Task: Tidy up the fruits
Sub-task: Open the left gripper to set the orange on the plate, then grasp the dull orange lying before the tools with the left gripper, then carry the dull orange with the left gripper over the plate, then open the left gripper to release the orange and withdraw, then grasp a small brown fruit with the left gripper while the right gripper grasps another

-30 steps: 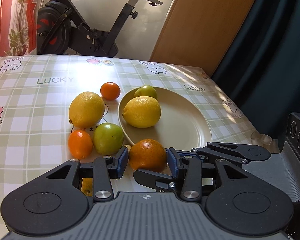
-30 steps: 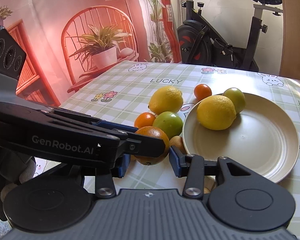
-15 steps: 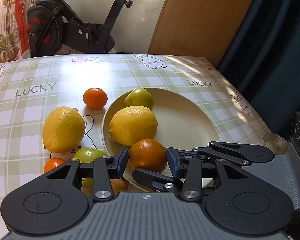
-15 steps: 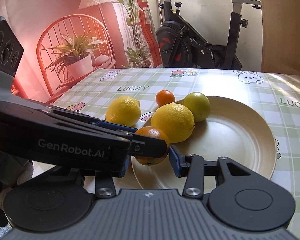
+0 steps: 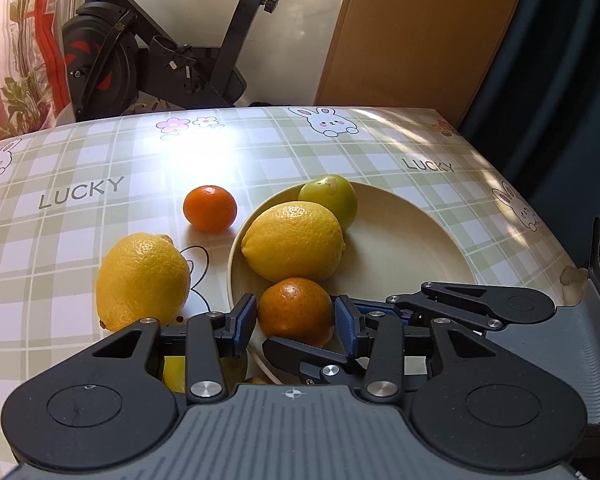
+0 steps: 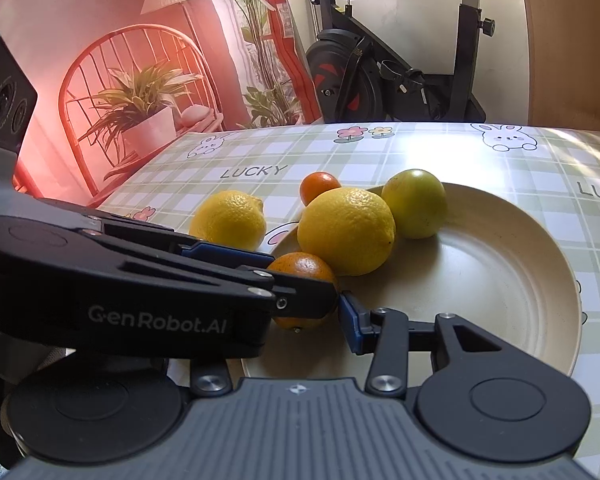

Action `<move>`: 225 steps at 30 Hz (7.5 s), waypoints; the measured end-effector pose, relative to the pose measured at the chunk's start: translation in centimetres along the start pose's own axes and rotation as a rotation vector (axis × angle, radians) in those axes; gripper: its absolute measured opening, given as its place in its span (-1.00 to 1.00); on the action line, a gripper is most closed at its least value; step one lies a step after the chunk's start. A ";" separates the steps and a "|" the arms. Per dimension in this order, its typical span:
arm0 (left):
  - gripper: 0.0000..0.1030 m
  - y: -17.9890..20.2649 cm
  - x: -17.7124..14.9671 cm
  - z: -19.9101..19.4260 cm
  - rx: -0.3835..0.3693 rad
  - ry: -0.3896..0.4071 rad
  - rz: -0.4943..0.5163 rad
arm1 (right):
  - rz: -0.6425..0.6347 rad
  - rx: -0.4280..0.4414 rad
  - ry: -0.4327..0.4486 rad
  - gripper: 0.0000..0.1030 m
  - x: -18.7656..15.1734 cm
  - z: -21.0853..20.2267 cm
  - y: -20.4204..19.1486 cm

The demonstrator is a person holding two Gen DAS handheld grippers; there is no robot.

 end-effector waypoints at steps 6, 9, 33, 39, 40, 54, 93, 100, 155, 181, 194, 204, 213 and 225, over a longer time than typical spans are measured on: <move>-0.12 -0.2 0.4 0.1 0.022 0.019 0.013 | 0.012 -0.010 0.001 -0.13 0.3 0.9 0.1; -0.12 -0.3 0.6 0.1 0.034 0.026 0.024 | 0.014 -0.019 -0.004 -0.13 0.3 1.3 0.1; -0.11 -3.6 3.7 -7.4 0.085 0.129 0.028 | 0.028 -0.092 0.065 -0.01 2.0 -2.4 -0.9; -0.11 -6.2 2.5 -9.8 0.083 0.104 0.019 | 0.013 -0.066 0.085 -0.01 1.9 -3.7 -2.9; -0.11 -6.6 2.2 -10.2 0.070 0.103 0.007 | 0.008 -0.057 0.089 -0.01 2.0 -3.7 -3.3; -0.04 -10.4 -2.3 -10.4 0.006 0.092 -0.203 | -0.150 0.080 0.001 0.07 -1.9 -2.1 -10.4; -0.14 -3.9 -3.6 -8.8 -0.032 0.008 -0.106 | -0.085 0.103 -0.016 -0.12 -3.0 -1.8 -10.1; -0.14 -0.8 -1.9 -7.9 -0.039 0.027 -0.055 | -0.038 0.051 0.053 -0.12 -1.1 -3.8 -7.8; -0.11 1.3 0.1 -5.7 0.090 0.133 -0.042 | -0.030 -0.077 0.014 -0.05 0.0 -1.8 -1.1; -0.12 -0.5 -4.4 -10.9 0.202 0.188 -0.102 | -0.095 -0.076 0.030 -0.28 -4.2 -7.7 -3.3; -0.14 0.5 -5.5 -7.8 0.130 0.120 -0.062 | -0.057 -0.054 -0.004 -0.41 -5.4 -7.4 -2.4; -0.15 0.7 -5.0 -5.2 0.119 0.098 0.004 | -0.034 -0.063 0.009 -0.43 -5.2 -7.8 -1.5; -0.16 0.3 -4.7 -4.9 0.122 0.107 0.010 | -0.033 -0.054 0.005 -0.41 -5.1 -7.6 -1.4; -0.37 0.9 -5.6 -4.2 0.142 0.095 0.072 | -0.033 -0.050 0.000 -0.39 -5.2 -7.3 -1.6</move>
Point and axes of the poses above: each gripper's, at about its wrist camera, not at the fingertips, and z roughly the way its jaws point, y to its right, x to its top, the point moved 8 cm from there along z, roughly the way its jaws point, and after that the axes turned 15 degrees about y, right-handed, at the moved point
